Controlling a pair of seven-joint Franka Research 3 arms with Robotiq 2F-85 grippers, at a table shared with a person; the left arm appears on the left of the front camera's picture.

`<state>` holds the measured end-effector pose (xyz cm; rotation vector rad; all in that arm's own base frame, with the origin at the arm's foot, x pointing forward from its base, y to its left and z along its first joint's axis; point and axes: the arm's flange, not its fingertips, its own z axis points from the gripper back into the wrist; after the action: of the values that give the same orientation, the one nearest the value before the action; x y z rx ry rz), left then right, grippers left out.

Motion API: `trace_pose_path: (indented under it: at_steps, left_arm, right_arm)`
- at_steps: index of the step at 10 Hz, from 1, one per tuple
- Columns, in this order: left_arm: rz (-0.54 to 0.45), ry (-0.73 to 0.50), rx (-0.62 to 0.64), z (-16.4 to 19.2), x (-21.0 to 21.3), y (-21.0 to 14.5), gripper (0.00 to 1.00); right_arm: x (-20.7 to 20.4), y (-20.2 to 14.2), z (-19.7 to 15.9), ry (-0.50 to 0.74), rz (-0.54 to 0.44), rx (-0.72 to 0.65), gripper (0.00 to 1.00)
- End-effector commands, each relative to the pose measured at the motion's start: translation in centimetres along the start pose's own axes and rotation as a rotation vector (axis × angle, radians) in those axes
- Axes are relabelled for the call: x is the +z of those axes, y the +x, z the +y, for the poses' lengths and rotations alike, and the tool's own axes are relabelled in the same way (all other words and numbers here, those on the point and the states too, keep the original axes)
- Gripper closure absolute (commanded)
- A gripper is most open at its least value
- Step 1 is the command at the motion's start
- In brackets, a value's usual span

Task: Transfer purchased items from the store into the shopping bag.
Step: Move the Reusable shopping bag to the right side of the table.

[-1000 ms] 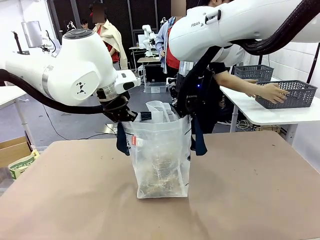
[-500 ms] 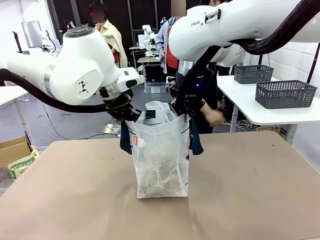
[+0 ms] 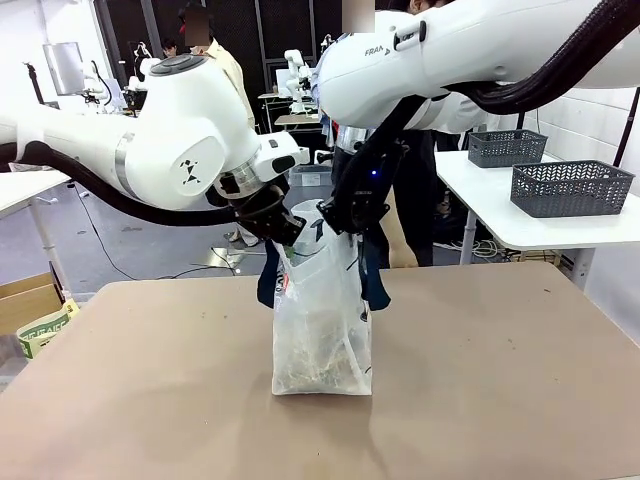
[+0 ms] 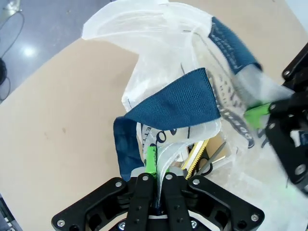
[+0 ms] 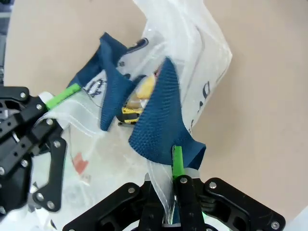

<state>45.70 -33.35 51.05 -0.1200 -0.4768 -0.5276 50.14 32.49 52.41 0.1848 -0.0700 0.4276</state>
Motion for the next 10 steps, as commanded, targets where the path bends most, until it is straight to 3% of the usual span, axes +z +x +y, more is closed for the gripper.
trace_pose_path:
  at_steps: [1,2,3,5,10]
  left_arm:
    - [-0.021,-0.022,-0.006,-0.2,0.5,0.4,1.00]
    - [-0.012,0.027,0.045,0.3,1.1,0.1,1.00]
    - [-0.005,-0.003,-0.004,-0.3,0.2,0.2,1.00]
    - [-0.005,-0.003,-0.004,-0.3,0.2,0.2,1.00]
    - [-0.047,-0.022,-0.010,-1.1,0.4,0.7,1.00]
  right_arm:
    - [-0.3,0.5,0.8,0.011,-0.009,-0.034,1.00]
    - [-0.2,0.5,0.2,0.019,-0.017,-0.055,1.00]
    - [-0.1,0.1,-0.9,0.035,-0.032,-0.051,1.00]
    - [-0.3,0.2,0.4,0.003,-0.004,-0.015,1.00]
    - [-0.1,1.4,0.4,0.028,-0.012,-0.072,1.00]
